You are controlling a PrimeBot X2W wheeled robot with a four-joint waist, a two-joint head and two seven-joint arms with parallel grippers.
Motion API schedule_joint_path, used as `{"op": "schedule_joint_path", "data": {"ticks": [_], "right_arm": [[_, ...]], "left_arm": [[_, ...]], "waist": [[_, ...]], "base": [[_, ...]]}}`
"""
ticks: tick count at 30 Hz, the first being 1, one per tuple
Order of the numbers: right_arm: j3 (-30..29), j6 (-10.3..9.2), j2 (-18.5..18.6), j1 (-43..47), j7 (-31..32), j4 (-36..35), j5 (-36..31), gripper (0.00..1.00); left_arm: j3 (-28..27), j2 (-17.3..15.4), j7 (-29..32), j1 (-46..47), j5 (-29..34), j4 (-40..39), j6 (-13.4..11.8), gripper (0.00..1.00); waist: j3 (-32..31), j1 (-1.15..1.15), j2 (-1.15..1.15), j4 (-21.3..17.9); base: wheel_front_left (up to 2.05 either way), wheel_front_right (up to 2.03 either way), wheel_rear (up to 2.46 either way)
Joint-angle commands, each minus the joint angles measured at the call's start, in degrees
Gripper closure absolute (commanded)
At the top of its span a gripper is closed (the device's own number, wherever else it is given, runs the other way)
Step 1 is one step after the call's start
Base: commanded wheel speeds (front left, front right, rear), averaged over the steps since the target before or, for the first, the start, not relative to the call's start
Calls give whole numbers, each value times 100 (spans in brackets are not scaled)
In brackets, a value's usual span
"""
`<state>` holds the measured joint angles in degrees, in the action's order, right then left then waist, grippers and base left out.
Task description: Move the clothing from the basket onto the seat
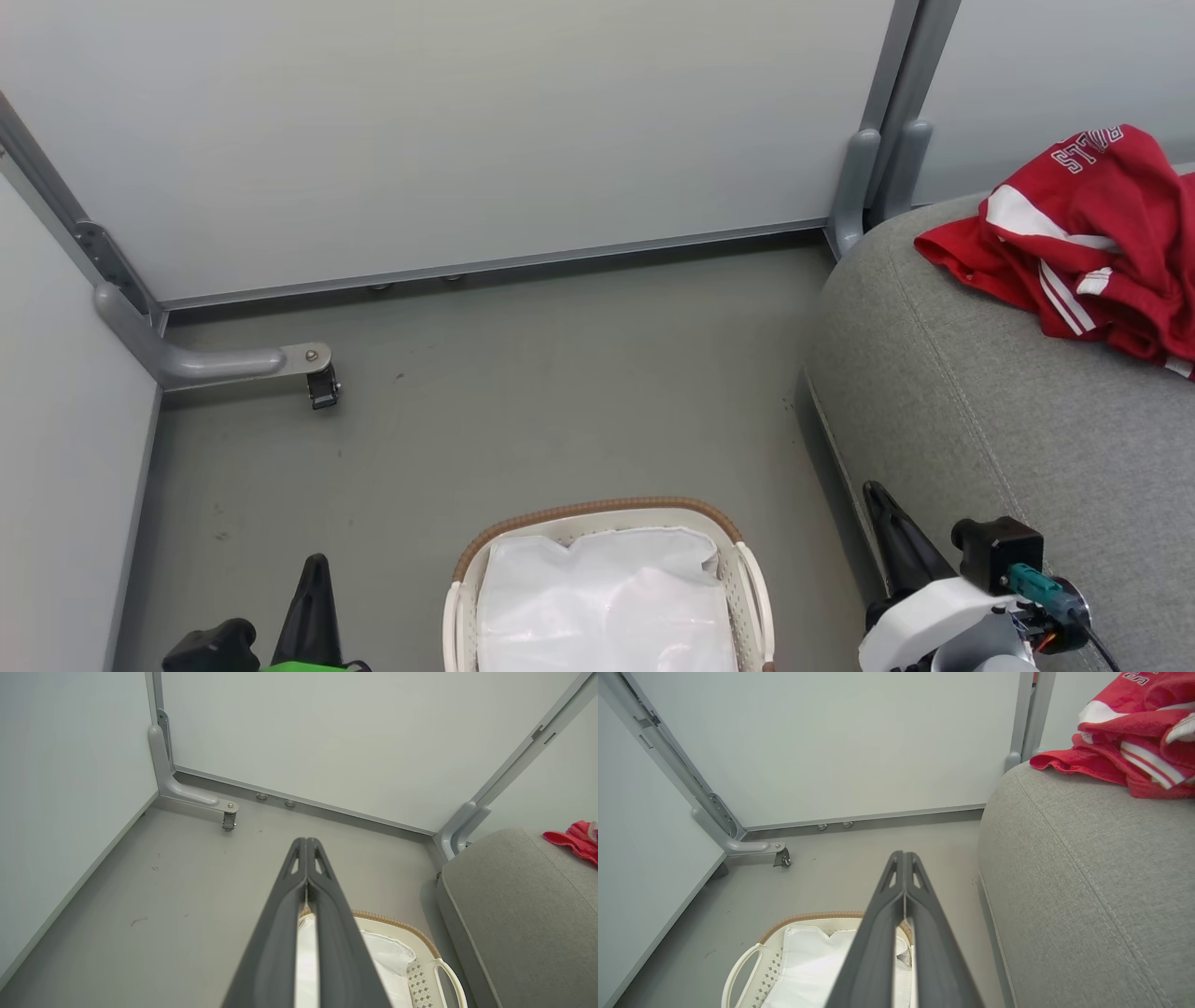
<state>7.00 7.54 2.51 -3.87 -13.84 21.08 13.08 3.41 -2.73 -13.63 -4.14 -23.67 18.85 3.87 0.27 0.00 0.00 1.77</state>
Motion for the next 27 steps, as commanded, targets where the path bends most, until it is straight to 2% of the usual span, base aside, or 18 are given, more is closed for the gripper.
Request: {"op": "schedule_joint_path", "data": {"ticks": [1, 27], "right_arm": [[-53, -1, 27, -85, 49, -119, 307, 100], [-403, -2, 95, -149, 638, -324, 2872, 100]], "left_arm": [[-66, -9, 54, 106, -257, -100, 27, 100], [-371, -13, 696, 431, -2424, -239, 139, 100]], "waist": [[0, 0, 0, -3], [-2, 0, 0, -41]], "base": [[0, 0, 0], [0, 0, 0]]}}
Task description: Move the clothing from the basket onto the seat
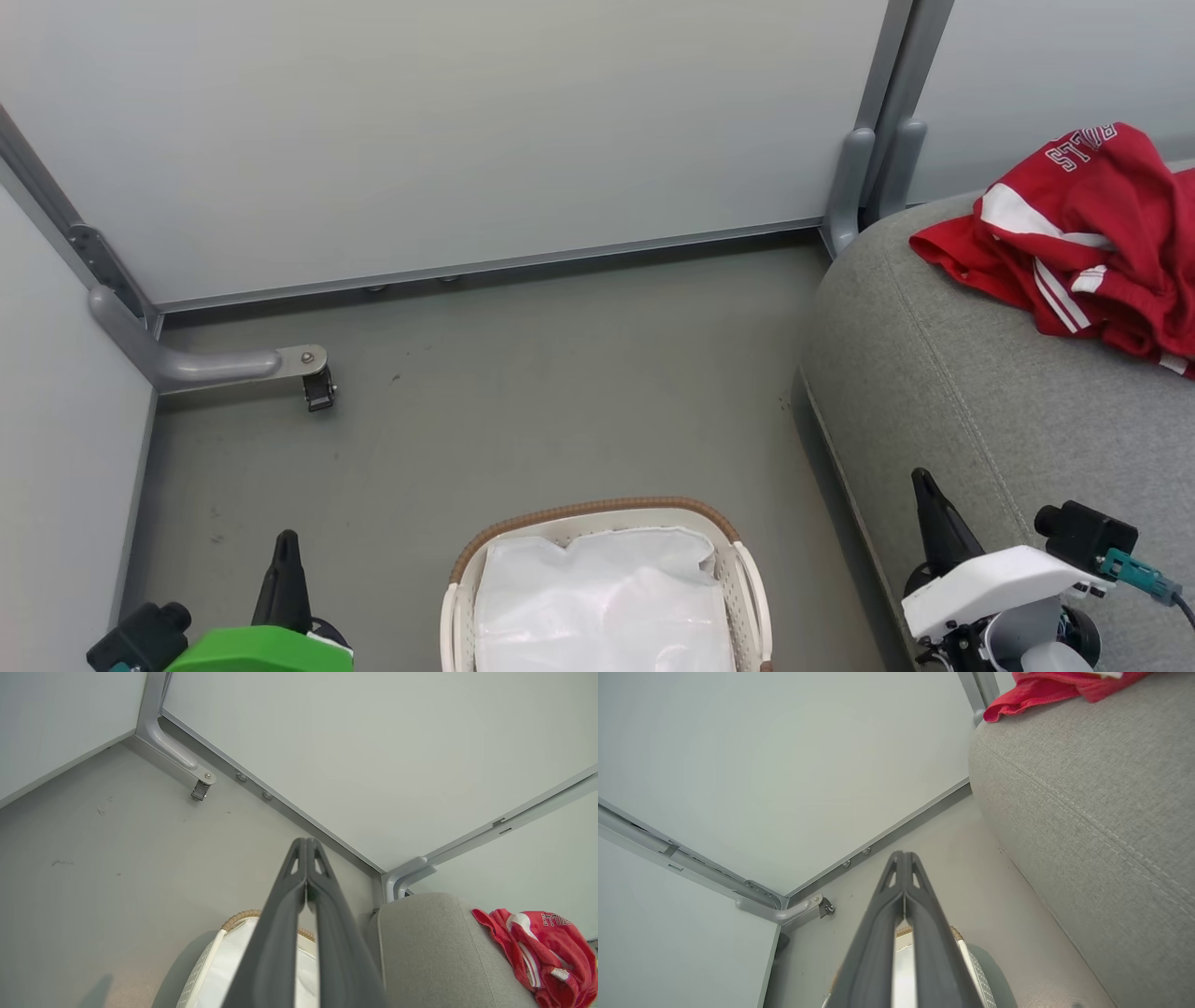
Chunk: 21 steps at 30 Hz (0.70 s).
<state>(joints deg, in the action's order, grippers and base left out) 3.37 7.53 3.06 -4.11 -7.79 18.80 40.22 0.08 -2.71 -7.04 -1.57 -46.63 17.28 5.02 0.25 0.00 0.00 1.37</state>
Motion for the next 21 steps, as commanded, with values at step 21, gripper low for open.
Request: {"op": "schedule_joint_path", "data": {"ticks": [21], "right_arm": [[-282, -3, 63, -163, 419, -222, 1719, 100]], "left_arm": [[-231, -19, 437, 372, -1463, -165, 99, 100]], "waist": [[-2, 0, 0, -31]], "base": [[0, 0, 0]]}}
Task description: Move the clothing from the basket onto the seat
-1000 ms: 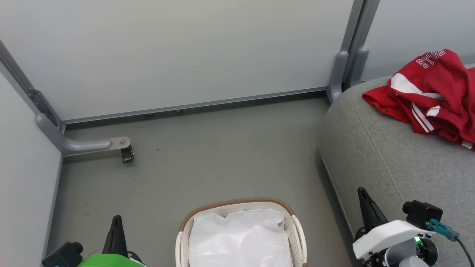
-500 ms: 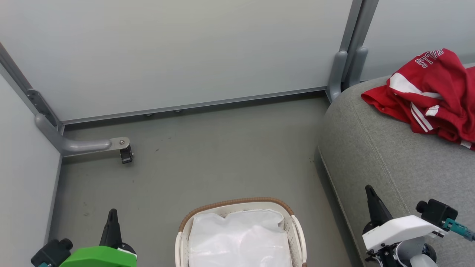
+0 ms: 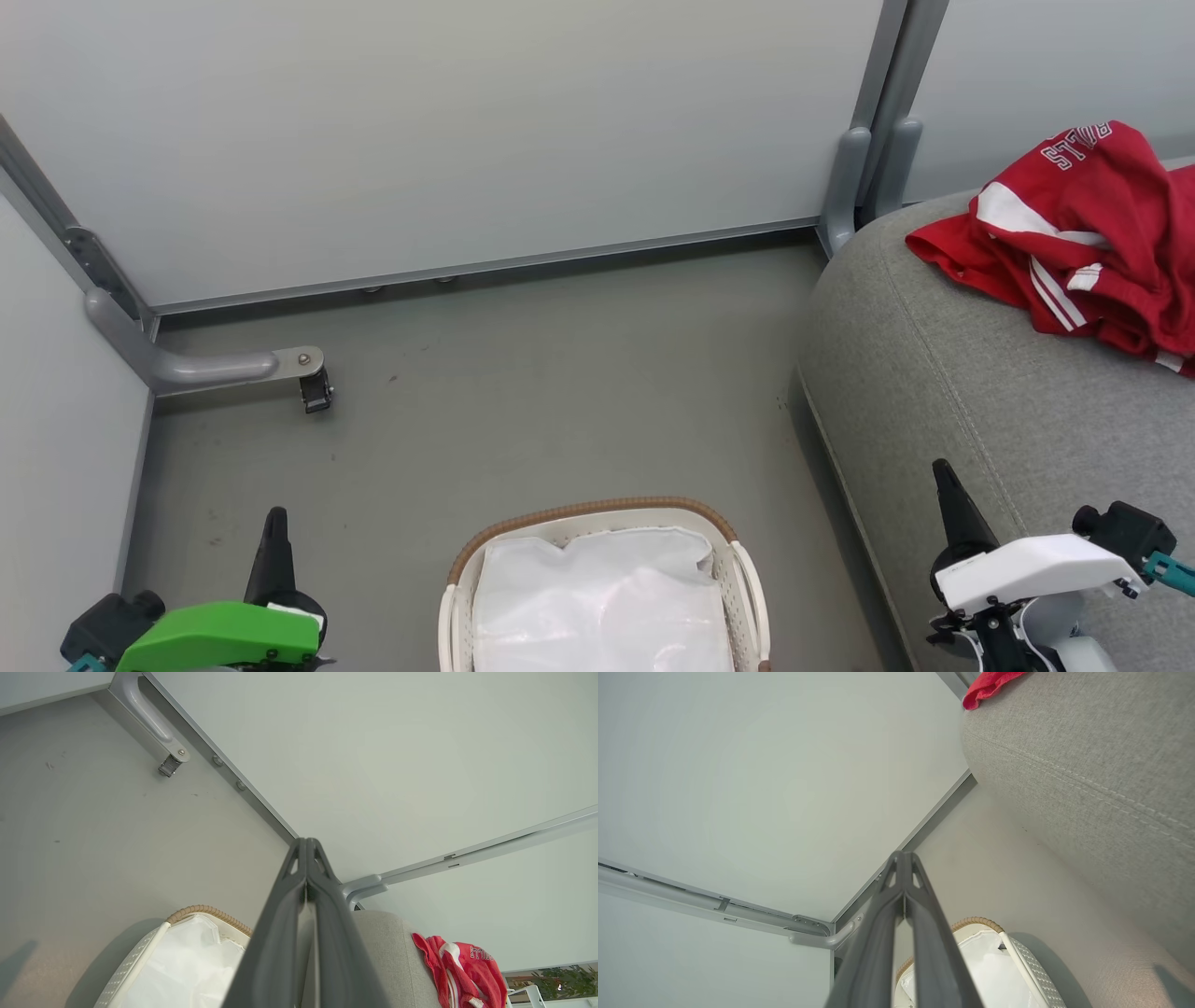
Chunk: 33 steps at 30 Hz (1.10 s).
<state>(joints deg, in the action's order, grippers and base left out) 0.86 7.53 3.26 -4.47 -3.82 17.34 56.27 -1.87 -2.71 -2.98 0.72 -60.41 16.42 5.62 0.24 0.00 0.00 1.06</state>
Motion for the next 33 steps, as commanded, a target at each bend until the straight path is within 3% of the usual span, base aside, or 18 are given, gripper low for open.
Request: {"op": "schedule_joint_path", "data": {"ticks": [1, 33], "right_arm": [[-44, -3, 43, -129, 41, -83, 185, 100], [-361, -4, 47, -159, 526, -226, 2020, 100]], "left_arm": [[-45, -19, 49, 154, -151, -83, 43, 100], [-275, -24, 529, 390, -1750, -170, 125, 100]], "waist": [[0, 0, 0, -2], [-3, 0, 0, -48]], "base": [[0, 0, 0], [0, 0, 0]]}}
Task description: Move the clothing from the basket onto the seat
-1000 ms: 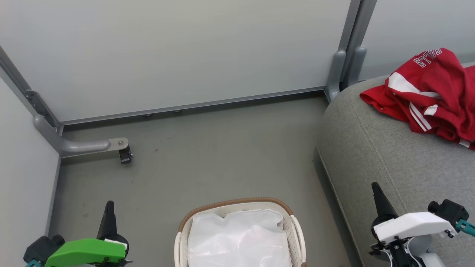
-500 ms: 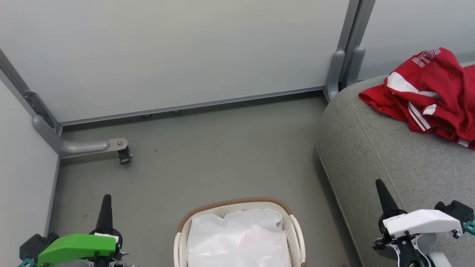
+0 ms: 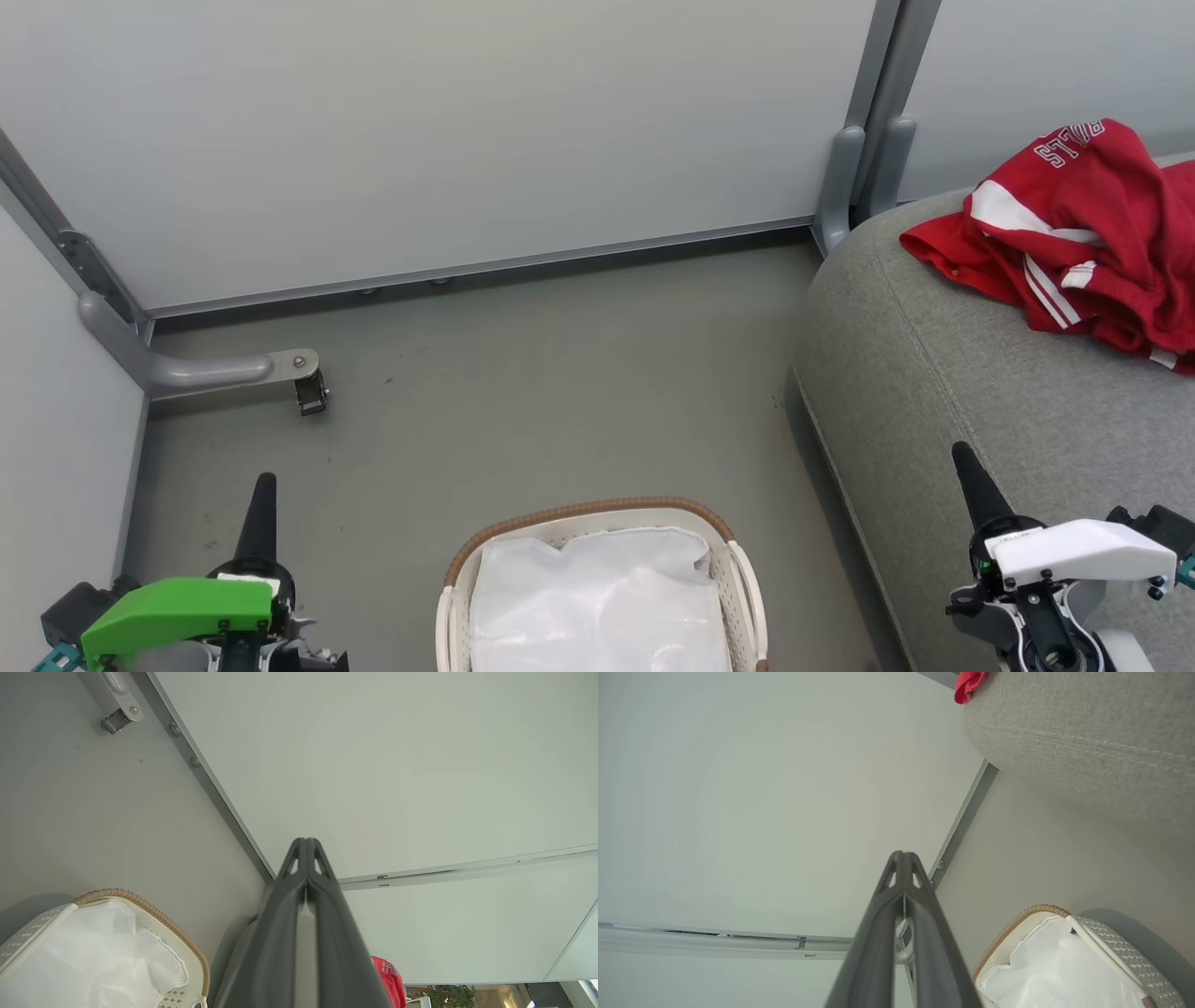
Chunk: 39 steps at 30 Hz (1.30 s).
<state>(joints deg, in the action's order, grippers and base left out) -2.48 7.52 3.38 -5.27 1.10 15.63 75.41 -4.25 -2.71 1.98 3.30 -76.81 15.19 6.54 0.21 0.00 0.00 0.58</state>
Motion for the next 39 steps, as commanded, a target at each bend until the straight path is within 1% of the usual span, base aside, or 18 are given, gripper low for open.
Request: {"op": "schedule_joint_path", "data": {"ticks": [1, 39], "right_arm": [[-37, -3, 35, -80, 46, -58, 162, 100], [-341, -3, 21, -107, 497, -180, 1762, 100]], "left_arm": [[-44, -24, 46, 142, -153, -50, 36, 100], [-243, -29, 461, 331, -1564, -124, 112, 100]], "waist": [[0, 0, 0, -2], [-3, 0, 0, -57]], "base": [[0, 0, 0], [0, 0, 0]]}}
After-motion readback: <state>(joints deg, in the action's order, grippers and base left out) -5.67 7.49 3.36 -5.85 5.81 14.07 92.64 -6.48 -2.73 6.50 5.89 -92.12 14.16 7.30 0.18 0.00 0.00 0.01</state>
